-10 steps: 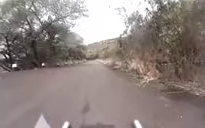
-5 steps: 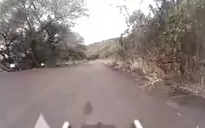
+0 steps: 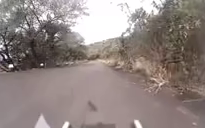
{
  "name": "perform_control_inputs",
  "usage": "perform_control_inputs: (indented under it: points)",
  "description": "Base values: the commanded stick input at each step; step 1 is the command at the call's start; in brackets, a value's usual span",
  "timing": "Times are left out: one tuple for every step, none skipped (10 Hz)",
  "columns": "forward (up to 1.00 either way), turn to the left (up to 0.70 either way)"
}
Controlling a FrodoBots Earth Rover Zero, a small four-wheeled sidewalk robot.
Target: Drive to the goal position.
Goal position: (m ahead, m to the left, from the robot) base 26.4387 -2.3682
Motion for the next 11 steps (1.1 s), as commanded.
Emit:
perform_control_inputs:
  points:
    - [0.50,0.00]
    - [0.50,0.00]
    - [0.50,0.00]
    - [0.50,0.00]
    - [0.50,0.00]
    - [0.50,0.00]
    - [0.50,0.00]
    - [0.50,0.00]
    - [0.50,0.00]
    - [0.50,0.00]
    - [0.50,0.00]
